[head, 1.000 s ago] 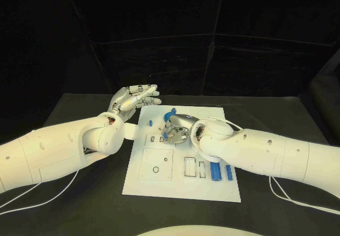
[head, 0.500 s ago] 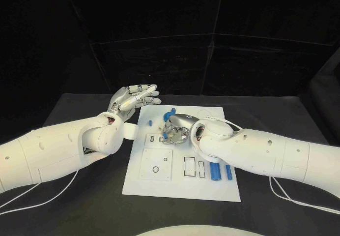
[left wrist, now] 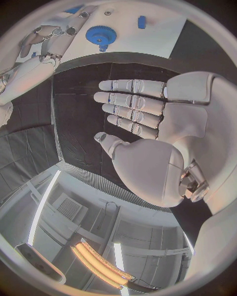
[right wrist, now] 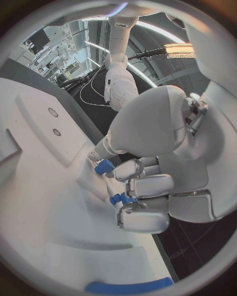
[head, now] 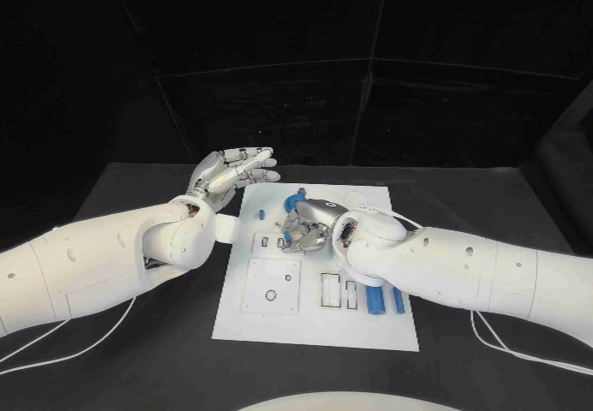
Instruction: Assemble the parts on the task board
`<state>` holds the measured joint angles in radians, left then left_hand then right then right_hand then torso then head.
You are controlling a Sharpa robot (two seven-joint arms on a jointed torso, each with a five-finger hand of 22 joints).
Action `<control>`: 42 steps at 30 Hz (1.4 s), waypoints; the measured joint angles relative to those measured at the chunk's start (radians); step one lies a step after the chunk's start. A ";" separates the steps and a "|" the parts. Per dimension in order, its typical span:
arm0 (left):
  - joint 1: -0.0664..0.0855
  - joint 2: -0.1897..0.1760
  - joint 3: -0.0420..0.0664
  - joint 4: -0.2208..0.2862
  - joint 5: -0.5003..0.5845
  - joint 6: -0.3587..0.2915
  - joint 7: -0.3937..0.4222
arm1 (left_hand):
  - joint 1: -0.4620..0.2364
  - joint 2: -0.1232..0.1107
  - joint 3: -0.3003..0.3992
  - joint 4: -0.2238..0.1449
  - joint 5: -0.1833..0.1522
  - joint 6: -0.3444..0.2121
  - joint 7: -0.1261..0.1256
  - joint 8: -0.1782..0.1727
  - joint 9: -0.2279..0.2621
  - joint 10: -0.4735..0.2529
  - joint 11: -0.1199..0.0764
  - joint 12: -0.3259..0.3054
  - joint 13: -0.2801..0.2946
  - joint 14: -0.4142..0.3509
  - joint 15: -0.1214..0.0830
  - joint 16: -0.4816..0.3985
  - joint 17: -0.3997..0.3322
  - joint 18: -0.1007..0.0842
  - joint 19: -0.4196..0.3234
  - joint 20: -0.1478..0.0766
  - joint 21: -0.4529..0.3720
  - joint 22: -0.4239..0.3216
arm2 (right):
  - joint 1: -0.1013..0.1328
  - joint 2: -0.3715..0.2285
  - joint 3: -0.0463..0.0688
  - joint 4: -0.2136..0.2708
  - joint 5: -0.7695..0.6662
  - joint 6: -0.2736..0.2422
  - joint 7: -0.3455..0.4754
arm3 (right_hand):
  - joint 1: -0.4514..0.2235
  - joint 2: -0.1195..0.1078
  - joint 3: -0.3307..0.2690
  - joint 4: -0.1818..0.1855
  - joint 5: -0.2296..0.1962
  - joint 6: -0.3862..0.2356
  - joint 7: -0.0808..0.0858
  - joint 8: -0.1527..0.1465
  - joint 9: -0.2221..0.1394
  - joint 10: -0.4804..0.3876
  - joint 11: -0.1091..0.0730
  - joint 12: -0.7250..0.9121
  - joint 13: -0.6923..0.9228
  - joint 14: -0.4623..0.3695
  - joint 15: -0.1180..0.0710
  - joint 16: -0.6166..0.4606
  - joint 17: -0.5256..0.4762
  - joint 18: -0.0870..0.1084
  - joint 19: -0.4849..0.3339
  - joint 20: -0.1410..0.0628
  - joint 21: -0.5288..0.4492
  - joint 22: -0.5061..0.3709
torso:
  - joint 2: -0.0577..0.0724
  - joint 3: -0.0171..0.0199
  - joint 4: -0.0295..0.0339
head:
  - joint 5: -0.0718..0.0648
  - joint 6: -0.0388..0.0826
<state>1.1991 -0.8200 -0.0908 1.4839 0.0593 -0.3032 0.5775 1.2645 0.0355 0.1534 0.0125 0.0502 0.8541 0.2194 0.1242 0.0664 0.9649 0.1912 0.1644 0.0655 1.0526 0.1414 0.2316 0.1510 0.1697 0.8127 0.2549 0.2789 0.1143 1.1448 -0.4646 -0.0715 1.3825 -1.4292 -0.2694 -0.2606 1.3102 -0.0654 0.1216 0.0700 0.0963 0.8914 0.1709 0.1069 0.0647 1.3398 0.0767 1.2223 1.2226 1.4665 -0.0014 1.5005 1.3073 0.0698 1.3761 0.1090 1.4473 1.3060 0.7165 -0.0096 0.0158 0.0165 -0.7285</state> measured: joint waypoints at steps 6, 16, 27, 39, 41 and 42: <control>0.000 0.000 0.000 -0.001 0.000 0.000 0.000 | 0.000 0.000 0.000 0.000 0.000 0.000 0.000 0.000 0.000 0.000 0.000 0.000 0.000 0.000 0.000 0.000 0.000 0.000 0.000 0.000 0.000 0.000 | -0.001 -0.005 0.000 0.007 -0.001 -0.040 0.008 | 0.000 0.000 -0.010 0.001 0.000 -0.008 0.001 0.000 0.001 0.000 0.000 0.000 0.000 -0.002 0.002 0.000 0.000 0.000 0.004 0.004 0.000 0.002 | 0.000 0.0001 0.0000 | -0.001 0.000; 0.000 -0.001 0.000 -0.008 0.000 0.001 -0.001 | 0.004 0.004 -0.003 -0.003 0.000 0.015 -0.001 0.000 0.001 0.003 -0.003 -0.008 0.000 0.018 -0.006 0.000 0.005 0.000 0.017 -0.001 0.000 -0.004 | -0.002 -0.068 0.001 0.062 0.011 -0.126 0.121 | 0.012 0.001 -0.037 0.005 0.000 -0.050 0.011 -0.021 0.001 0.000 0.008 0.000 0.003 -0.001 0.009 0.000 0.000 0.000 0.007 0.007 0.000 0.002 | -0.001 0.0009 0.0000 | -0.001 0.004; 0.008 -0.034 0.000 -0.030 -0.087 -0.005 -0.087 | -0.030 0.006 -0.019 0.013 0.005 0.168 -0.053 0.039 0.010 0.210 -0.091 0.011 0.015 0.372 -0.116 0.158 0.138 0.000 0.304 -0.113 0.138 0.045 | 0.067 -0.246 0.017 0.184 0.200 -0.111 0.268 | 0.045 0.034 -0.053 0.006 0.041 -0.027 0.001 -0.006 0.007 0.000 0.007 0.000 0.001 -0.001 0.009 -0.016 0.001 0.000 -0.010 0.013 -0.011 -0.019 | -0.013 0.0010 -0.0011 | -0.002 0.013; 0.085 -0.048 0.001 -0.045 -0.539 0.102 -0.582 | -0.116 0.013 -0.054 0.087 -0.002 0.205 -0.131 0.150 0.095 0.395 -0.176 0.276 0.254 0.414 -0.198 1.195 1.138 -0.010 0.566 -0.206 0.510 0.346 | 0.152 -0.375 0.024 0.169 0.373 -0.065 0.284 | 0.061 0.050 -0.077 0.008 0.082 -0.009 -0.003 0.005 0.008 -0.017 0.002 -0.027 -0.026 -0.001 0.009 -0.092 -0.032 0.002 -0.089 0.008 -0.077 -0.126 | -0.050 0.0085 -0.0073 | 0.010 -0.002; 0.096 -0.040 0.001 -0.045 -0.623 0.143 -0.672 | -0.133 0.018 -0.068 0.110 -0.004 0.200 -0.136 0.192 0.123 0.374 -0.179 0.348 0.313 0.415 -0.201 1.283 1.154 -0.047 0.623 -0.213 0.717 0.607 | 0.157 -0.381 0.025 0.157 0.391 -0.066 0.285 | 0.061 0.050 -0.087 0.010 0.086 -0.009 -0.003 0.005 0.008 -0.029 0.000 -0.043 -0.040 -0.001 0.009 -0.118 -0.068 0.016 -0.117 0.005 -0.101 -0.167 | -0.054 0.0100 -0.0074 | 0.012 -0.004; 0.100 -0.036 0.001 -0.046 -0.655 0.161 -0.708 | -0.145 0.017 -0.084 0.125 -0.002 0.183 -0.144 0.233 0.152 0.347 -0.179 0.416 0.371 0.414 -0.209 1.312 1.157 -0.064 0.642 -0.215 0.815 0.730 | 0.159 -0.382 0.025 0.153 0.398 -0.067 0.285 | 0.061 0.050 -0.089 0.009 0.086 -0.009 -0.003 0.005 0.008 -0.030 0.000 -0.051 -0.048 -0.001 0.009 -0.129 -0.082 0.016 -0.128 0.005 -0.112 -0.183 | -0.056 0.0110 -0.0073 | 0.013 -0.005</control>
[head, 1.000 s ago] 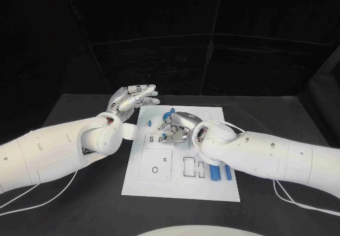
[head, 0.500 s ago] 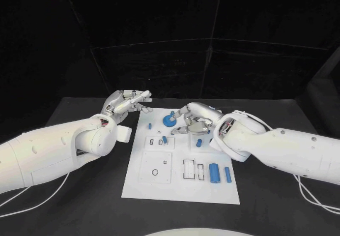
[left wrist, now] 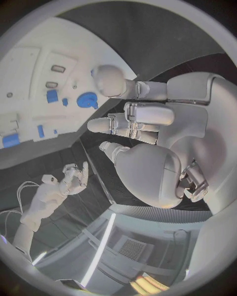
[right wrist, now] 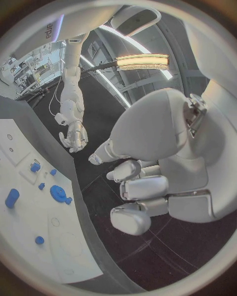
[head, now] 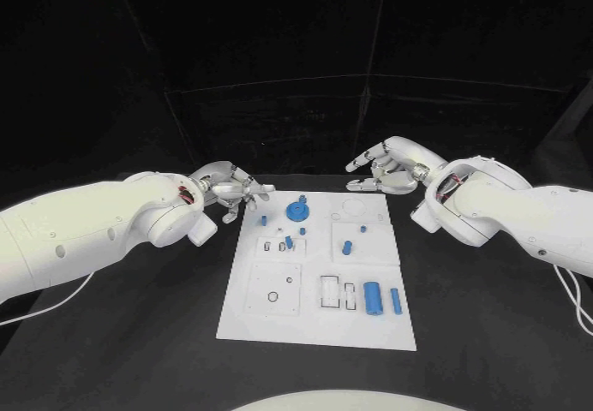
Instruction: Assemble the parts on the task board
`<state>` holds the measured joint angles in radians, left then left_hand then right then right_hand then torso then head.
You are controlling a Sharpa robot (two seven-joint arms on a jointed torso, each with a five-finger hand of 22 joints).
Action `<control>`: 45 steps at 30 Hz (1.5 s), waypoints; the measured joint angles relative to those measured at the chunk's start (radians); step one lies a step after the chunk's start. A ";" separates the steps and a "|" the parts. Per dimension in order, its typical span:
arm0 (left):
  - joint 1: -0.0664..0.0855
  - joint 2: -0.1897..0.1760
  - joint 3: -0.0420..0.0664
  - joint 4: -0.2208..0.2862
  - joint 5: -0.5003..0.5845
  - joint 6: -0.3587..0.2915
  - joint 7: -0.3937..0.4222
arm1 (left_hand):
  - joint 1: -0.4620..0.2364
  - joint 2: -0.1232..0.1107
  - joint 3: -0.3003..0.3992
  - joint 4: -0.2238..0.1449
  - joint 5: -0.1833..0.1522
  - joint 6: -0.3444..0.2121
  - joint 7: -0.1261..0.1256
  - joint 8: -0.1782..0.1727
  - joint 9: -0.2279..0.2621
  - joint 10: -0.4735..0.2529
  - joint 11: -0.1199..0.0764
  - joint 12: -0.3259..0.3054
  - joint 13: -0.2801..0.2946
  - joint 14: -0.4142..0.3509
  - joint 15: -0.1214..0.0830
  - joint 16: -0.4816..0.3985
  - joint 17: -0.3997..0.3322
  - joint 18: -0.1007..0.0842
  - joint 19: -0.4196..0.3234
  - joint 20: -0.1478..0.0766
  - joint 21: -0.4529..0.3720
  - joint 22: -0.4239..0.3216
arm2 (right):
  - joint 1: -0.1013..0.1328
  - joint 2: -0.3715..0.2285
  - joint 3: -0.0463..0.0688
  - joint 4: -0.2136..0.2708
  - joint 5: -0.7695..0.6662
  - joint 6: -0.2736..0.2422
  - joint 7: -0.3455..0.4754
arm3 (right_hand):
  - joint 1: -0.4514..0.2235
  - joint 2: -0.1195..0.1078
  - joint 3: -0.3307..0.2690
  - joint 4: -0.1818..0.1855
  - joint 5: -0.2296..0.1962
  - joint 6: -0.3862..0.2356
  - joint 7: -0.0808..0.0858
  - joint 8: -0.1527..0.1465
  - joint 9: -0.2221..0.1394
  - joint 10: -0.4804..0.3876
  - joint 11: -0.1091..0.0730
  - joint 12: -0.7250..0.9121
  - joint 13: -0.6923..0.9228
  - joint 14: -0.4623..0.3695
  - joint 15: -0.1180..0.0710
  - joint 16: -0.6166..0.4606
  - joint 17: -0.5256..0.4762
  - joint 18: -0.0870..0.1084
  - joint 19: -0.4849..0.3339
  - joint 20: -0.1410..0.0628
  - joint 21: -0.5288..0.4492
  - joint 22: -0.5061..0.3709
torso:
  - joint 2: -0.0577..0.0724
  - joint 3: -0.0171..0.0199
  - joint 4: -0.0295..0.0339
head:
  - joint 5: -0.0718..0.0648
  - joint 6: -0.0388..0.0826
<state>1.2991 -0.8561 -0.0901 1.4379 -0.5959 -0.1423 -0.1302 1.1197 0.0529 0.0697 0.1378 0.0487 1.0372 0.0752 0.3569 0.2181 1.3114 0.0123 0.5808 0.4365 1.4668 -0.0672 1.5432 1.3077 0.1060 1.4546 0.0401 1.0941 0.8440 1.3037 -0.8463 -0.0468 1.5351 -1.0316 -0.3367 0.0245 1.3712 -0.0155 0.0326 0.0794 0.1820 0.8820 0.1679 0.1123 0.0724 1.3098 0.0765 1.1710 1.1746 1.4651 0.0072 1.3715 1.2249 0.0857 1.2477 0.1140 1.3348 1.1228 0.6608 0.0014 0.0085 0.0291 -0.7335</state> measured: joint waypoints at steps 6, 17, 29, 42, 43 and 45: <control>0.024 0.039 -0.001 -0.015 -0.156 0.102 -0.181 | -0.016 0.020 -0.089 0.078 0.002 -0.111 -0.004 0.202 0.147 -0.078 -0.011 0.386 0.370 0.002 -0.008 0.025 0.000 -0.029 0.010 -0.005 0.240 0.314 | 0.007 0.010 0.000 -0.020 0.031 -0.009 0.004 | 0.008 0.008 -0.015 0.005 0.007 0.000 0.000 0.004 -0.002 -0.047 -0.001 -0.066 -0.062 0.000 0.000 -0.051 -0.064 0.016 -0.044 -0.002 -0.050 -0.072 | -0.007 0.0051 0.0000 | 0.006 -0.006; 0.059 0.155 -0.036 -0.072 -0.297 0.226 -0.385 | -0.060 0.027 -0.204 0.151 0.002 -0.137 -0.024 0.319 0.247 0.004 -0.032 0.617 0.629 -0.002 -0.011 0.025 0.000 -0.030 0.010 -0.012 0.304 0.413 | 0.009 0.040 0.000 -0.052 0.059 -0.025 0.006 | 0.008 0.008 -0.020 0.009 0.011 0.000 0.000 0.004 -0.002 -0.047 -0.001 -0.076 -0.075 0.000 0.000 -0.059 -0.071 0.016 -0.044 -0.002 -0.054 -0.084 | -0.009 0.0066 -0.0016 | 0.012 -0.008; 0.069 0.252 -0.075 -0.123 -0.332 0.272 -0.466 | -0.080 0.017 -0.247 0.150 0.002 -0.149 -0.029 0.340 0.270 0.007 -0.036 0.638 0.660 -0.002 -0.011 0.025 0.000 -0.045 0.009 -0.012 0.320 0.443 | 0.009 0.060 0.000 -0.070 0.067 -0.033 -0.004 | 0.008 0.008 -0.037 0.026 0.011 0.000 0.000 0.004 -0.002 -0.047 -0.001 -0.081 -0.082 0.000 0.000 -0.065 -0.077 0.015 -0.044 -0.002 -0.065 -0.093 | -0.007 0.0052 -0.0012 | 0.014 -0.018; 0.068 0.305 -0.092 -0.151 -0.340 0.316 -0.488 | -0.073 0.024 -0.252 0.146 0.002 -0.160 -0.026 0.344 0.278 0.007 -0.036 0.638 0.660 -0.002 -0.011 0.025 0.000 -0.045 0.009 -0.012 0.320 0.443 | 0.009 0.072 0.000 -0.078 0.069 -0.038 -0.015 | 0.008 0.008 -0.049 0.033 0.011 -0.003 -0.003 0.004 -0.002 -0.069 -0.002 -0.114 -0.117 0.000 0.000 -0.103 -0.120 0.031 -0.066 -0.003 -0.092 -0.132 | -0.006 0.0040 -0.0018 | 0.012 -0.028; 0.068 0.307 -0.092 -0.152 -0.341 0.319 -0.489 | -0.073 0.024 -0.252 0.146 0.002 -0.160 -0.026 0.344 0.278 0.007 -0.036 0.638 0.660 -0.002 -0.011 0.024 0.000 -0.045 0.009 -0.012 0.320 0.443 | 0.009 0.072 0.000 -0.079 0.069 -0.038 -0.016 | 0.008 0.008 -0.049 0.033 0.011 -0.003 -0.003 0.004 -0.002 -0.069 -0.002 -0.114 -0.117 0.000 0.000 -0.103 -0.120 0.031 -0.066 -0.003 -0.092 -0.132 | -0.006 0.0041 -0.0018 | 0.012 -0.029; 0.068 0.311 -0.092 -0.154 -0.341 0.322 -0.489 | -0.073 0.024 -0.252 0.146 0.002 -0.160 -0.026 0.344 0.279 0.007 -0.036 0.638 0.660 -0.002 -0.011 0.024 0.000 -0.045 0.009 -0.012 0.320 0.444 | 0.009 0.074 0.000 -0.081 0.070 -0.038 -0.018 | 0.008 0.008 -0.049 0.033 0.011 -0.003 -0.003 0.004 -0.002 -0.069 -0.002 -0.114 -0.117 0.000 0.000 -0.103 -0.120 0.031 -0.066 -0.003 -0.092 -0.132 | -0.006 0.0041 -0.0021 | 0.012 -0.031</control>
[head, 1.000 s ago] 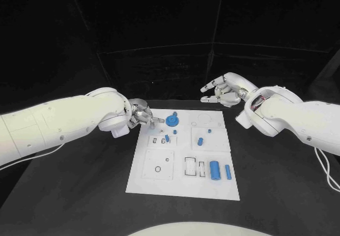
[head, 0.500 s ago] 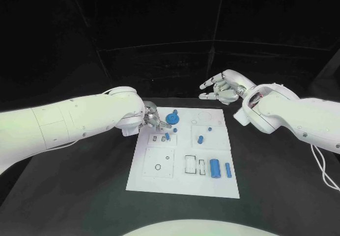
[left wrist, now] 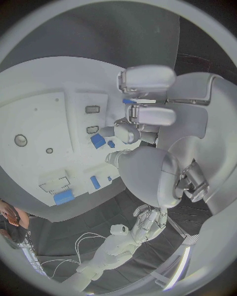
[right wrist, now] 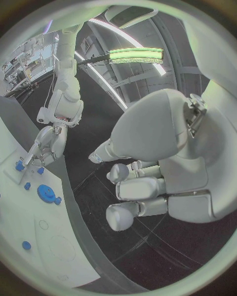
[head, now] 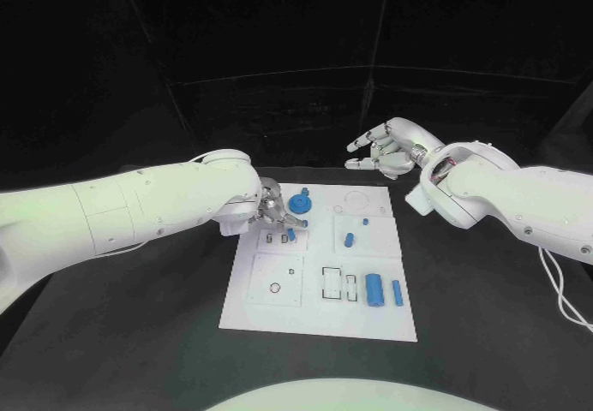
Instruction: Assemble the parts on the task board
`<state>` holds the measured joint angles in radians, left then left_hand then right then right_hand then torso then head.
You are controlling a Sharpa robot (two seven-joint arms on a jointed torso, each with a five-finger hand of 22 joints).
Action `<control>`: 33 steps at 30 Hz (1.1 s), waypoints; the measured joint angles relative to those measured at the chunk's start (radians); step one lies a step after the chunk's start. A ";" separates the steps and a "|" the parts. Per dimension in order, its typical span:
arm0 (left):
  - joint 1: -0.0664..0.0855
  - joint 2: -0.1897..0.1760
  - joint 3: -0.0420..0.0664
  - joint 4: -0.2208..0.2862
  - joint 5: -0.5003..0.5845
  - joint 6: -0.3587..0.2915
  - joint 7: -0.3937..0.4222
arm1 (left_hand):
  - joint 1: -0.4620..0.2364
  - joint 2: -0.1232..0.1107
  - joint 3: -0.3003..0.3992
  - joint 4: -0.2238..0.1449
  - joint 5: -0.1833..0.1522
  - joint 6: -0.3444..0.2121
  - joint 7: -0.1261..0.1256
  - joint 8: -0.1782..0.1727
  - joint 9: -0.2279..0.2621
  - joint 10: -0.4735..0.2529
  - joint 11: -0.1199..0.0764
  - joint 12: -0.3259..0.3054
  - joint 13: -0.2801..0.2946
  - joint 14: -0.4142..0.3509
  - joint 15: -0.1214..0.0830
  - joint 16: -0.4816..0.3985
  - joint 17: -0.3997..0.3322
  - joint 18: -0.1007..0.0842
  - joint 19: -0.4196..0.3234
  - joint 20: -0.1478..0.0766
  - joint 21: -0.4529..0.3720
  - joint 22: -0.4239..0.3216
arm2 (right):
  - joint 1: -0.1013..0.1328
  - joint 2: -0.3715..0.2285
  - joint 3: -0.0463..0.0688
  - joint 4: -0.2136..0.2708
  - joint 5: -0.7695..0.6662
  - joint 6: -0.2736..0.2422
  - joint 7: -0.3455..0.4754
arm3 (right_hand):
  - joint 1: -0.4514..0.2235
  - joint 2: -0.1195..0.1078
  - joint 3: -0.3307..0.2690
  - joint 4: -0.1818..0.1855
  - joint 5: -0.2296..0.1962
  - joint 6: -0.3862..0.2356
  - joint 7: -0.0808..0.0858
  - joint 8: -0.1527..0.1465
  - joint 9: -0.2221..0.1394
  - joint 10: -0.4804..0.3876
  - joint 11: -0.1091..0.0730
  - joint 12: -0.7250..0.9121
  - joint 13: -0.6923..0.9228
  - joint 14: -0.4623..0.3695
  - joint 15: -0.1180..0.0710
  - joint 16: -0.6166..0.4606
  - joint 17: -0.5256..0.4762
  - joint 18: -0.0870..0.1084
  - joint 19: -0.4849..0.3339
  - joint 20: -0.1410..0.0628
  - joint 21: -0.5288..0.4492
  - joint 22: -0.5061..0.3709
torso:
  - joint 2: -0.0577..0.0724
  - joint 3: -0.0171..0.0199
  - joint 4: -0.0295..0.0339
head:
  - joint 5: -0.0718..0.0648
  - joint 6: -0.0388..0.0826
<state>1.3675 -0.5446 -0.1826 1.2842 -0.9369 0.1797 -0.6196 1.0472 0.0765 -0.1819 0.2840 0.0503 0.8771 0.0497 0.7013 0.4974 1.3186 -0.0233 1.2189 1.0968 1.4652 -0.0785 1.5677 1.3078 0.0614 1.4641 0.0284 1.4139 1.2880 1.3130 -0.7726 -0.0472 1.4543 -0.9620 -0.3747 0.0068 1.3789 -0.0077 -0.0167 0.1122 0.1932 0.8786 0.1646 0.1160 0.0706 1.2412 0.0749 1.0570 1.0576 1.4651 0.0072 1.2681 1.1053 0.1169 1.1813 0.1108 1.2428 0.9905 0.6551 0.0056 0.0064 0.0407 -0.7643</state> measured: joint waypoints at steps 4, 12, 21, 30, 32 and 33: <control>0.000 0.008 0.000 -0.007 -0.001 0.006 0.000 | 0.014 0.014 0.002 -0.008 0.000 -0.006 0.001 0.004 0.006 0.000 0.000 0.000 0.002 0.000 0.000 0.000 0.000 0.000 0.000 0.000 0.000 0.001 | 0.000 0.004 0.000 -0.003 0.000 0.001 -0.003 | 0.000 0.000 0.000 0.000 0.000 0.000 0.000 0.000 0.000 -0.002 0.002 -0.004 -0.001 0.000 0.000 0.000 -0.001 0.000 0.000 0.000 0.000 -0.001 | 0.001 0.0001 -0.0015 | -0.001 -0.002; 0.000 0.025 0.000 -0.031 -0.002 0.018 -0.001 | 0.048 0.026 0.012 -0.026 0.000 -0.011 0.004 0.008 0.014 0.000 0.000 0.000 0.003 0.000 0.000 0.000 0.000 0.000 0.000 0.000 0.000 0.002 | 0.000 0.009 0.000 -0.008 0.000 0.003 -0.009 | 0.000 0.000 -0.003 0.003 0.000 0.000 0.000 0.000 0.000 -0.007 0.000 -0.005 -0.004 0.000 0.000 -0.005 -0.005 0.000 0.000 0.000 -0.004 -0.004 | 0.000 0.0010 -0.0017 | -0.003 -0.006; -0.002 0.033 0.000 -0.046 -0.002 0.032 -0.001 | 0.060 0.030 0.016 -0.032 0.000 -0.014 0.000 0.008 0.017 0.000 0.000 0.000 0.004 0.000 0.000 0.000 0.000 0.000 0.000 0.000 0.004 0.004 | 0.000 0.015 0.000 -0.013 0.001 0.006 -0.012 | 0.000 0.000 -0.003 0.003 0.003 0.000 0.000 0.000 0.000 -0.007 0.000 -0.005 -0.005 0.000 0.000 -0.005 -0.007 0.000 0.000 0.000 -0.008 -0.007 | 0.000 0.0011 -0.0003 | -0.005 -0.010; -0.006 0.045 0.000 -0.061 -0.003 0.045 -0.001 | 0.059 0.030 0.015 -0.037 0.000 -0.014 0.000 0.012 0.018 0.000 0.000 0.000 0.004 0.000 0.000 0.000 0.000 0.000 0.000 0.000 0.004 0.004 | 0.000 0.019 0.000 -0.017 0.001 0.007 -0.014 | 0.004 0.004 -0.008 0.002 0.004 0.000 0.000 0.000 0.000 -0.007 0.000 -0.005 -0.006 0.000 0.000 -0.009 -0.007 0.000 0.000 0.000 -0.008 -0.007 | 0.000 0.0008 -0.0001 | -0.005 -0.016; -0.006 0.046 0.000 -0.063 -0.003 0.047 -0.001 | 0.059 0.030 0.015 -0.037 0.000 -0.014 0.000 0.012 0.017 0.000 0.000 0.000 0.004 0.000 0.000 0.000 0.000 0.000 0.000 0.000 0.004 0.004 | 0.000 0.020 0.000 -0.018 0.001 0.007 -0.014 | 0.004 0.004 -0.008 0.002 0.010 0.000 0.000 0.000 0.000 -0.007 0.000 -0.009 -0.007 0.000 0.000 -0.009 -0.008 0.000 0.000 0.000 -0.008 -0.007 | 0.000 0.0008 -0.0001 | -0.005 -0.017; -0.006 0.047 0.000 -0.064 -0.003 0.048 -0.001 | 0.059 0.030 0.015 -0.037 0.000 -0.014 0.000 0.012 0.017 0.000 0.000 0.000 0.004 0.000 0.000 0.000 0.000 0.000 0.000 0.000 0.004 0.004 | 0.000 0.020 0.000 -0.019 0.001 0.007 -0.014 | 0.004 0.004 -0.008 0.002 0.010 0.000 0.000 0.000 0.000 -0.007 0.000 -0.009 -0.007 0.000 0.000 -0.009 -0.008 0.000 0.000 0.000 -0.008 -0.007 | 0.000 0.0009 -0.0001 | -0.005 -0.017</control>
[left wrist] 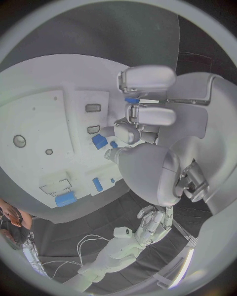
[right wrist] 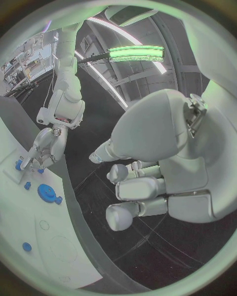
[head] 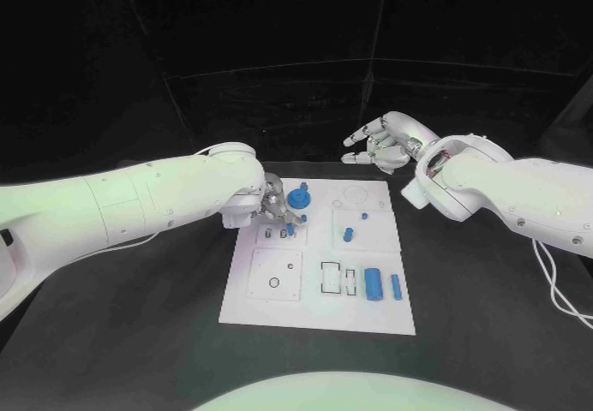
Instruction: Assemble the parts on the task board
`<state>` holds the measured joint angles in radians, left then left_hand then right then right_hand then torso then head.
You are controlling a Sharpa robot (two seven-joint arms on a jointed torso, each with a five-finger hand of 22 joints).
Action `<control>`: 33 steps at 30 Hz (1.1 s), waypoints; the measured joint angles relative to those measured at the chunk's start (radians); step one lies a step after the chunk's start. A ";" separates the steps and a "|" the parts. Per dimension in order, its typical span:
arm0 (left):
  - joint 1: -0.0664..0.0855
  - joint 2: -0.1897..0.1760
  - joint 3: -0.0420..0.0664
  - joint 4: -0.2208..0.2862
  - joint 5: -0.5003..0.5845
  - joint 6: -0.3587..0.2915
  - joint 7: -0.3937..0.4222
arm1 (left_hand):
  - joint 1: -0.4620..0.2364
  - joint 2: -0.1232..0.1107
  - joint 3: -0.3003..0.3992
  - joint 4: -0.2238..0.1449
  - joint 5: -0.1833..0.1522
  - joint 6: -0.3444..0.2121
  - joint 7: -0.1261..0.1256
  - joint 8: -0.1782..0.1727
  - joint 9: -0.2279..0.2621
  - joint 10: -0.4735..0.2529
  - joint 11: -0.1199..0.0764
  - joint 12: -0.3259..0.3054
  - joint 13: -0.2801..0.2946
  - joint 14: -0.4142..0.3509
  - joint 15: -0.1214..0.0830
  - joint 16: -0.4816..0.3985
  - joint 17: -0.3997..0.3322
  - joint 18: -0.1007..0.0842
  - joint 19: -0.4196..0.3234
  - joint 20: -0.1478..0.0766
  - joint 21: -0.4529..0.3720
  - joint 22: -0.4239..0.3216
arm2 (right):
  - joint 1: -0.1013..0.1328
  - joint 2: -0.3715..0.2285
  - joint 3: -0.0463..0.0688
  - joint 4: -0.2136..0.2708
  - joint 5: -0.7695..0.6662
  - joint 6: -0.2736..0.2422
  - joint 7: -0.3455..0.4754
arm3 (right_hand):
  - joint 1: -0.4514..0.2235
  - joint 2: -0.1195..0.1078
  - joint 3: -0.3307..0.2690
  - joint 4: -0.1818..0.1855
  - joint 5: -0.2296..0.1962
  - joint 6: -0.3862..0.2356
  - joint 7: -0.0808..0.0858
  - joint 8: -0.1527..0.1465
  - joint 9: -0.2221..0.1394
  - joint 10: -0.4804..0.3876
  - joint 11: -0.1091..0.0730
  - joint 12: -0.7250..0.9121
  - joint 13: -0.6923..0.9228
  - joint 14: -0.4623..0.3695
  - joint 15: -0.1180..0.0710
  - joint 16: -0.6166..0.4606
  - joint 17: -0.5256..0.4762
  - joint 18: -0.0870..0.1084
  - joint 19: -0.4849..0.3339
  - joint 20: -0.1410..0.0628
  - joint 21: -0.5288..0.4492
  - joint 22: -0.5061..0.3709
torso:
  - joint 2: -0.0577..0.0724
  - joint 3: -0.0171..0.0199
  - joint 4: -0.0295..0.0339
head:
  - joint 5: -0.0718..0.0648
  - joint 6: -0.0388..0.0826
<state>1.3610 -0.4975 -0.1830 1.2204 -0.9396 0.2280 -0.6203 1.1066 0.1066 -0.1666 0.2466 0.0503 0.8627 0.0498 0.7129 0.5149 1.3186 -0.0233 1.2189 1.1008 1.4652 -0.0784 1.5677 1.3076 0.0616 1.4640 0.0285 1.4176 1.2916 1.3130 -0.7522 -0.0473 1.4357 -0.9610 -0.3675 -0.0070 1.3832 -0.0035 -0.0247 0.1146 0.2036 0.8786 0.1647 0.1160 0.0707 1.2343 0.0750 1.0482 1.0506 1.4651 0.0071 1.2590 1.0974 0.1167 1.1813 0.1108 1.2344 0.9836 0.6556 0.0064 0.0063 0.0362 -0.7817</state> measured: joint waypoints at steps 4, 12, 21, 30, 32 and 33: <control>-0.001 0.002 0.000 -0.001 0.000 0.004 0.000 | 0.001 -0.001 0.000 0.000 0.000 0.000 0.000 0.000 0.001 0.000 0.000 0.000 0.000 0.000 0.000 0.000 0.000 0.000 0.000 0.000 0.000 0.000 | 0.000 0.002 0.000 -0.001 0.000 0.000 0.000 | 0.000 0.000 0.000 0.000 0.003 0.000 0.000 0.000 0.000 0.000 0.000 0.000 0.000 0.000 0.000 0.000 0.000 0.000 0.000 0.000 0.000 -0.001 | 0.000 0.0003 0.0003 | 0.000 -0.002; -0.002 0.004 0.000 0.000 0.000 0.011 0.001 | 0.020 0.002 0.006 -0.019 0.000 -0.003 0.004 0.000 0.005 0.000 0.000 0.000 0.000 0.000 0.000 0.000 0.000 0.000 0.000 0.000 0.000 0.003 | 0.000 0.005 0.000 -0.004 0.000 0.000 0.001 | 0.004 0.004 -0.002 0.002 0.007 0.000 0.000 0.000 0.000 0.000 0.000 0.000 -0.001 0.000 0.000 -0.003 0.000 0.000 0.000 0.000 -0.004 -0.003 | 0.000 0.0003 0.0004 | 0.000 -0.005; -0.003 0.005 0.000 0.003 0.000 0.020 0.003 | 0.041 0.006 0.014 -0.036 0.000 -0.006 0.006 0.000 0.006 -0.004 0.004 0.000 0.000 0.000 0.000 0.000 0.000 0.000 0.000 0.000 0.000 0.003 | 0.000 0.006 0.000 -0.005 0.000 0.000 0.002 | 0.004 0.004 -0.002 0.003 0.008 0.000 0.000 0.000 0.000 0.000 0.000 0.000 -0.002 0.004 -0.004 -0.004 -0.001 0.000 0.000 0.000 -0.005 -0.003 | 0.000 0.0003 0.0004 | -0.001 -0.007; -0.004 0.005 0.000 0.003 0.000 0.021 0.005 | 0.088 0.035 0.049 -0.074 0.000 -0.014 0.007 -0.004 0.007 -0.007 0.007 0.000 -0.004 0.000 0.000 0.000 0.000 0.000 0.000 0.000 0.000 0.003 | 0.000 0.008 0.000 -0.008 0.000 0.002 0.003 | 0.008 0.008 -0.002 0.003 0.012 0.000 0.000 0.000 0.000 0.000 0.000 0.000 -0.002 0.004 -0.004 -0.004 0.000 0.000 0.000 0.000 -0.005 -0.003 | 0.000 0.0004 0.0004 | -0.002 -0.010; -0.004 0.005 0.000 0.004 0.000 0.021 0.007 | 0.106 0.048 0.066 -0.091 0.000 -0.017 0.005 -0.008 0.007 -0.007 0.007 0.000 -0.007 0.000 0.000 0.000 0.000 0.000 0.000 0.000 0.000 0.002 | 0.000 0.009 0.000 -0.009 0.000 0.003 0.003 | 0.008 0.008 -0.002 0.003 0.012 0.000 0.000 0.000 0.000 0.000 0.000 0.000 -0.002 0.004 -0.004 -0.004 0.001 0.000 0.000 0.000 -0.005 -0.003 | 0.000 0.0004 0.0004 | -0.002 -0.010; -0.004 0.005 0.000 0.004 0.000 0.020 0.008 | 0.117 0.053 0.076 -0.101 0.000 -0.018 0.004 -0.009 0.007 -0.009 0.005 -0.002 -0.008 0.000 0.000 0.000 0.000 0.000 0.000 0.000 0.000 0.001 | 0.000 0.009 0.000 -0.009 0.000 0.003 0.003 | 0.008 0.008 -0.002 0.003 0.012 0.000 0.000 0.000 0.000 0.000 0.000 0.000 -0.002 0.004 -0.004 -0.004 0.001 0.000 0.000 0.000 -0.005 -0.003 | 0.000 0.0004 0.0004 | -0.002 -0.010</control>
<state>1.3570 -0.4920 -0.1832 1.2244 -0.9401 0.2484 -0.6121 1.2241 0.1594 -0.0908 0.1460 0.0503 0.8449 0.0534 0.7043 0.5215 1.3093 -0.0179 1.2167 1.0932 1.4652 -0.0784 1.5677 1.3075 0.0616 1.4640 0.0286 1.4176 1.2925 1.3129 -0.7430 -0.0475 1.4268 -0.9606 -0.3645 -0.0042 1.3909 0.0042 -0.0272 0.1171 0.2158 0.8786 0.1647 0.1160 0.0707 1.2344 0.0750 1.0482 1.0485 1.4688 0.0035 1.2547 1.0981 0.1165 1.1814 0.1108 1.2299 0.9807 0.6551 0.0068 0.0067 0.0337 -0.7920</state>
